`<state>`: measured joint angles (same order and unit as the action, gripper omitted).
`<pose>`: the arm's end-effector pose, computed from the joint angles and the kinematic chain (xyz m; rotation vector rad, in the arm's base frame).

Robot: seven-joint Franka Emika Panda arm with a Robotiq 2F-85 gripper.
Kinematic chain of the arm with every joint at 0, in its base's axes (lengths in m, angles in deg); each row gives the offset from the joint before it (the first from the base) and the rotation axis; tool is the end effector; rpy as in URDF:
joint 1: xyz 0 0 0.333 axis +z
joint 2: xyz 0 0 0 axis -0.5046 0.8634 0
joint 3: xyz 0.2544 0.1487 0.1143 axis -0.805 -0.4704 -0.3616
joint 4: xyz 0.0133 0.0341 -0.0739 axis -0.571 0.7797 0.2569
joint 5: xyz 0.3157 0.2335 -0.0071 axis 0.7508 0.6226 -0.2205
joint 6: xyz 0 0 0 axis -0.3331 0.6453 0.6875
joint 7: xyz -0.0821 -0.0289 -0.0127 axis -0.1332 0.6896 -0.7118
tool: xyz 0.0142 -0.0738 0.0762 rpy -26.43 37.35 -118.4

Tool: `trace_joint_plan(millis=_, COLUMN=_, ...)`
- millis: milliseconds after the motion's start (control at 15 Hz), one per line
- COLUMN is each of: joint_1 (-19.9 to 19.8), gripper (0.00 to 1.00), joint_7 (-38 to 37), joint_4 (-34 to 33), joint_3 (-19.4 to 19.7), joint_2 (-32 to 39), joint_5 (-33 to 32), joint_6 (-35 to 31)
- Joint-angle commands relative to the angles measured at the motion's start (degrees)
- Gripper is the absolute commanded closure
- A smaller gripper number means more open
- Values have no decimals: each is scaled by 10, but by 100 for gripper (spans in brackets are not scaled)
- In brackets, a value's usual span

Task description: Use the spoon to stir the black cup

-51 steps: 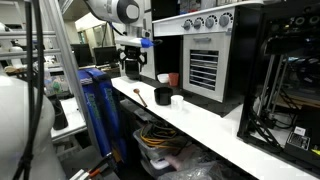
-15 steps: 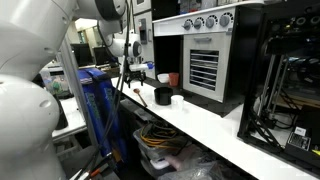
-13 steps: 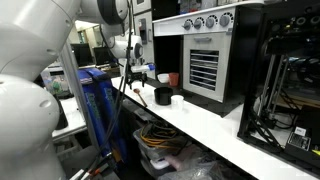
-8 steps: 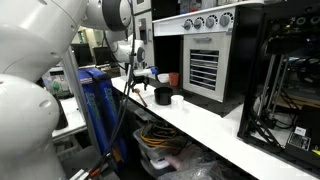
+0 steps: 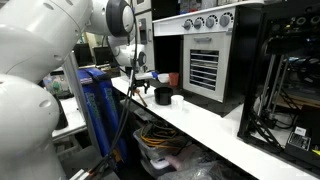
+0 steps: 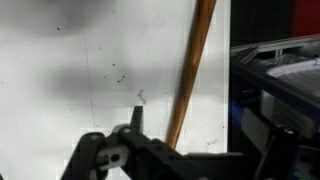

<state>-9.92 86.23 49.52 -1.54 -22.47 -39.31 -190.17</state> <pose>0.5917 0.4063 0.2115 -2.3868 -1.9052 -0.0145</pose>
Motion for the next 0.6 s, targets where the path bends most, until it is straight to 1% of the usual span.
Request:
trace_joint_plan(millis=0, joint_1=1, gripper=0, joint_7=19, joint_4=-18, joint_3=2, joint_2=11, joint_5=-20, joint_6=12)
trace_joint_plan(millis=533, joint_1=2, gripper=0, joint_7=31, joint_4=-17, joint_3=1, joint_2=17, joint_5=-31, joint_6=6)
